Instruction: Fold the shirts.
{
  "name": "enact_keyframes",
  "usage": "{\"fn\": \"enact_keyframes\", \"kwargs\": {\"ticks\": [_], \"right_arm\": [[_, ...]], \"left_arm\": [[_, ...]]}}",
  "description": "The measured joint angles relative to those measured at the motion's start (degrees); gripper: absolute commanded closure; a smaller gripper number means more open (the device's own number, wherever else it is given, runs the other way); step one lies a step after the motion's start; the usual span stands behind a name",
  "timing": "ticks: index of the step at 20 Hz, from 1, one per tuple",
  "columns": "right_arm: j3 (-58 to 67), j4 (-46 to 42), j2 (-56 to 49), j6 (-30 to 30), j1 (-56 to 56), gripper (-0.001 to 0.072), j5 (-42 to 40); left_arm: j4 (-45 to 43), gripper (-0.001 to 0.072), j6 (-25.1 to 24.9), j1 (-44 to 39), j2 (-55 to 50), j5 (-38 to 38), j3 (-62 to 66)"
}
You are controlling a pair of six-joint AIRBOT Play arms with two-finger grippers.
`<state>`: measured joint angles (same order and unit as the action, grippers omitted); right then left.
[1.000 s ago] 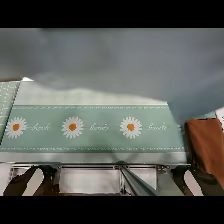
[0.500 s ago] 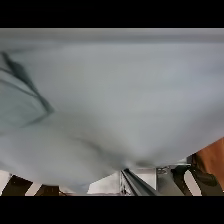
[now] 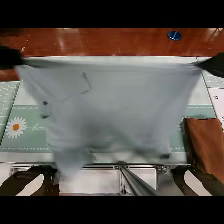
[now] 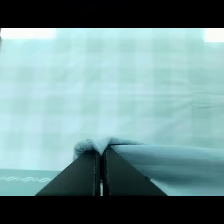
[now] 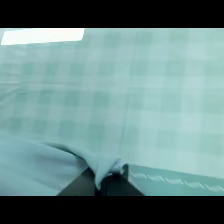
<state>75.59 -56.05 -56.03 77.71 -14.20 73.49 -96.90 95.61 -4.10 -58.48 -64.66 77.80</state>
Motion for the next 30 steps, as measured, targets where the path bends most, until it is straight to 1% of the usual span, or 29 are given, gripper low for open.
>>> {"fn": "enact_keyframes", "kwargs": {"ticks": [4,6,8,11,14,16,18,20,23,25,28,29,30], "right_arm": [[2.64,9.94,-17.68,-4.13,1.11,0.0694,-6.97],[6.69,12.5,-26.45,-3.74,2.12,0.0694,-9.53],[11.23,14.01,-34.1,-1.92,2.91,0.0694,-10.56],[16.65,15.17,-41.72,0.31,3.3,0.0694,-10.99],[19.04,15.5,-44.76,1.51,2.34,0.0694,-10.75],[19.74,15.1,-45.68,1.97,0.74,0.0694,-8.44],[20.13,13.7,-46.14,2.27,-1.38,0.0694,-4.33],[20.26,11.32,-46.34,2.49,-3.3,0.0694,0.66],[20.09,5.35,-46.53,2.25,-4.42,0.0694,7.56],[18.99,2.34,-46.62,2.01,-4.2,0.0694,9.73],[16.24,-0.61,-46.62,1.75,-3.13,0.0694,10.29],[15.19,-1.49,-46.62,1.66,-2.71,0.0652,10.08],[14.23,-2.23,-46.62,1.66,-2.43,0.0413,9.7]], "left_arm": [[5.57,0.0683,1.79,-0.13,-14.49,8.35,0.33],[9.18,0.0684,3.69,-0.11,-20.83,11.52,2.1],[12.81,0.0684,5.29,0.04,-25.79,13.49,4.31],[16.52,0.0684,6.43,0.61,-30.95,14.91,7.15],[18.12,0.0684,6.84,2.43,-33.2,15.02,8.68],[18.99,0.0684,6.12,3.98,-33.92,13.4,9.31],[19.58,0.0684,3.41,5.68,-34.27,10.58,9.68],[20.11,0.0684,0.39,7.48,-34.56,6.49,9.84],[21.27,0.0684,-3.34,9.01,-35.69,0.7,9.86],[21.55,0.0684,-5.11,9.07,-37.2,-2.49,9.81],[21.51,0.0683,-7.43,8.52,-40.13,-7.08,9.79],[21.53,0.0683,-7.93,8.33,-40.96,-8.31,9.77],[21.57,0.0614,-8.26,8.22,-41.59,-9.11,9.77]]}}
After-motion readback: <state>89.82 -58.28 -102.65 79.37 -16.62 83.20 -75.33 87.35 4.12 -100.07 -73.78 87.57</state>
